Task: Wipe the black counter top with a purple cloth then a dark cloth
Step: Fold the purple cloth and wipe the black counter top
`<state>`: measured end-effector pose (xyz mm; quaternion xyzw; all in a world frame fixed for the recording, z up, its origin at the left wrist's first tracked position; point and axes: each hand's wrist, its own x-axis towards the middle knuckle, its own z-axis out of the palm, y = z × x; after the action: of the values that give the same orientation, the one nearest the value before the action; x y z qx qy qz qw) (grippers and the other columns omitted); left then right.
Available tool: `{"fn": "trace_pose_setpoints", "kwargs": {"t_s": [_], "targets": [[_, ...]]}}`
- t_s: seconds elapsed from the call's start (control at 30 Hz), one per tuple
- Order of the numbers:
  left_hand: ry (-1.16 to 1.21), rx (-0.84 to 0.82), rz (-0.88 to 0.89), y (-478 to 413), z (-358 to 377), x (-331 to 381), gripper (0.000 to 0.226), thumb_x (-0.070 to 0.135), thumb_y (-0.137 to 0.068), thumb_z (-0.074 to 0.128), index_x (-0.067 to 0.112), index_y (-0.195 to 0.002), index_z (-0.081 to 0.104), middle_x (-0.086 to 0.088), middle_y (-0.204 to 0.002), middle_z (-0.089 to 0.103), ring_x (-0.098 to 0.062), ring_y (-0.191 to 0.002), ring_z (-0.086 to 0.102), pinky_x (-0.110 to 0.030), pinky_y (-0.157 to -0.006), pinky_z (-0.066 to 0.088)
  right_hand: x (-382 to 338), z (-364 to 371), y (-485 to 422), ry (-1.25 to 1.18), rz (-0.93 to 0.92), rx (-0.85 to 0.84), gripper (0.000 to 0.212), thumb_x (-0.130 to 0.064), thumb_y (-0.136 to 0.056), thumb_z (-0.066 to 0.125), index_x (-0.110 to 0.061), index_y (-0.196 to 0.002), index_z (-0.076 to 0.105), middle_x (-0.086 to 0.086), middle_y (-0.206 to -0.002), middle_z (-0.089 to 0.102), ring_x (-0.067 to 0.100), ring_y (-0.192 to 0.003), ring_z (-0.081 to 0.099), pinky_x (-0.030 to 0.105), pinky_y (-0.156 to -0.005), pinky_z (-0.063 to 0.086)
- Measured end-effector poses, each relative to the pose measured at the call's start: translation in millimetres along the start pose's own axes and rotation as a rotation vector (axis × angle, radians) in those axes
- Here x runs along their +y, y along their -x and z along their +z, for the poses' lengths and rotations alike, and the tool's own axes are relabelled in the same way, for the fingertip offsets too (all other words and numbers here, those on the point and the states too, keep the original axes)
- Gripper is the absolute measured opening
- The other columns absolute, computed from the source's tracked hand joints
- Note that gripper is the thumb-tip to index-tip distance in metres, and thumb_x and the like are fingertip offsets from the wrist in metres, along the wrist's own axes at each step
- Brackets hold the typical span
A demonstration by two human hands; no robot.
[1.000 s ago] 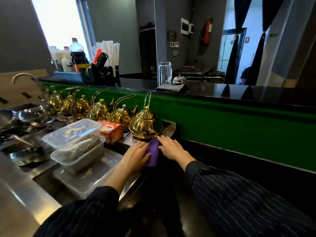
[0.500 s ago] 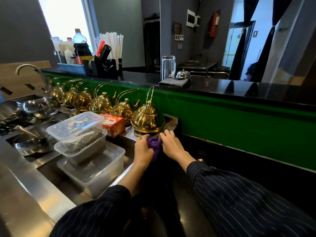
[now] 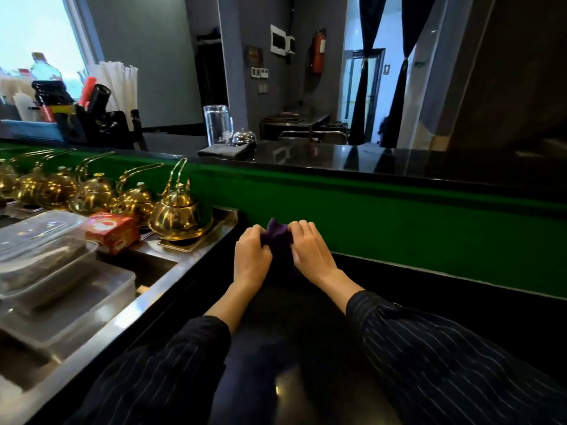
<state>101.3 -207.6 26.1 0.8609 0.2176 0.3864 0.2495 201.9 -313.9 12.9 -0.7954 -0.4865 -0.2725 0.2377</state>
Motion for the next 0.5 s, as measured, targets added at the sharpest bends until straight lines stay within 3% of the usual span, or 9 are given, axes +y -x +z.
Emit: {"fn": "trace_pose_setpoints", "kwargs": {"t_s": [0.1,0.27,0.4,0.5], "targets": [[0.054,-0.041,0.098,3,25,43,0.017,-0.006,-0.078,0.052,0.006,-0.088,0.057,-0.006,-0.086,0.060,-0.022,-0.077,0.058,-0.033,-0.069,0.050,37,-37,17,-0.027,0.103,-0.029,0.057,-0.010,-0.081,0.062,-0.002,-0.135,0.044,0.013,-0.117,0.055,0.030,-0.100,0.053,0.043,-0.093,0.045],[0.086,-0.137,0.282,-2,58,115,0.020,-0.005,-0.079,0.046,0.006,-0.091,0.058,-0.008,-0.088,0.057,-0.026,-0.077,0.056,-0.043,-0.071,0.049,88,-93,31,-0.086,0.180,-0.053,0.065,-0.016,-0.084,0.060,-0.012,-0.145,0.036,0.009,-0.134,0.045,0.030,-0.117,0.047,0.044,-0.096,0.045],[0.130,-0.181,0.418,-18,78,164,0.017,0.001,-0.083,0.045,0.007,-0.094,0.057,-0.009,-0.090,0.059,-0.028,-0.079,0.058,-0.043,-0.072,0.049,119,-133,30,-0.146,0.239,-0.084,0.031,-0.008,-0.088,0.050,-0.016,-0.118,0.051,0.008,-0.112,0.060,0.034,-0.099,0.059,0.046,-0.078,0.050],[0.164,-0.235,0.455,-37,91,188,0.018,-0.001,-0.083,0.047,0.008,-0.097,0.054,-0.009,-0.094,0.059,-0.026,-0.083,0.057,-0.038,-0.074,0.048,145,-163,23,-0.140,0.296,-0.025,0.015,-0.005,-0.086,0.048,-0.015,-0.095,0.054,0.007,-0.093,0.061,0.033,-0.085,0.059,0.050,-0.072,0.049]]}}
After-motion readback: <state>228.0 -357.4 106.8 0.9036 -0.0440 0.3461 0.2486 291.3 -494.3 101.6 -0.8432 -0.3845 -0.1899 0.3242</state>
